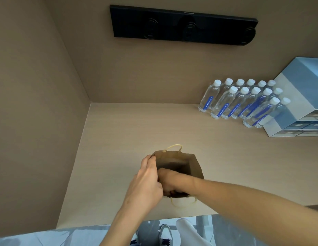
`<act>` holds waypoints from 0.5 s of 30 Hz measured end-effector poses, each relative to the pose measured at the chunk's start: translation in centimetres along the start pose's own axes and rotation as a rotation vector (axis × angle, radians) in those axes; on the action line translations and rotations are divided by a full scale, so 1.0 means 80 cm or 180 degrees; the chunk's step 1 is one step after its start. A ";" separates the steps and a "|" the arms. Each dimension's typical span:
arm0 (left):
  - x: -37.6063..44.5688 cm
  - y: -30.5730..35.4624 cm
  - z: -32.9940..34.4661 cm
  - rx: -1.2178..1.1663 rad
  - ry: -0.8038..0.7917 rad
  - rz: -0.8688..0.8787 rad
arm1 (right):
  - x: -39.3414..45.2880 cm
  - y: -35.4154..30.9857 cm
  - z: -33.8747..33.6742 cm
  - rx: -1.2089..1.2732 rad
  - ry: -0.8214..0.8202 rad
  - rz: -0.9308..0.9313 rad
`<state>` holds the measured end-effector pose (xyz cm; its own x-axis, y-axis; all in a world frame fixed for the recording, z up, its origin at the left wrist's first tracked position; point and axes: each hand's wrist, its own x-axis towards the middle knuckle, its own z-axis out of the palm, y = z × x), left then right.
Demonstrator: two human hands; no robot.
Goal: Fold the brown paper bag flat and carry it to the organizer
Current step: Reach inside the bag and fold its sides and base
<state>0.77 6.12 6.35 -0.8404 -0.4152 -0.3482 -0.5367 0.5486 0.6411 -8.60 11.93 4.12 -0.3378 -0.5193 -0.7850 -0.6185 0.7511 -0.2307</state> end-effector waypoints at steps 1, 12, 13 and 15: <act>0.001 0.000 -0.001 0.0015 0.0009 0.0006 | -0.006 0.001 -0.006 0.0064 -0.0042 0.0076; 0.006 -0.005 0.000 0.0029 0.0037 0.0108 | -0.060 0.015 -0.078 -0.1551 -0.0191 0.0229; 0.007 -0.005 0.001 0.0023 0.0043 0.0121 | -0.054 0.015 -0.075 -0.1676 -0.0279 0.0236; 0.008 -0.005 0.002 0.0032 0.0046 0.0139 | -0.036 0.013 -0.065 -0.1827 -0.0417 0.0280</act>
<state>0.44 5.75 5.77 -0.8620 -0.4011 -0.3099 -0.5002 0.5738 0.6485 -11.95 12.14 9.14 -0.3373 -0.3831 -0.8599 -0.8892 0.4295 0.1574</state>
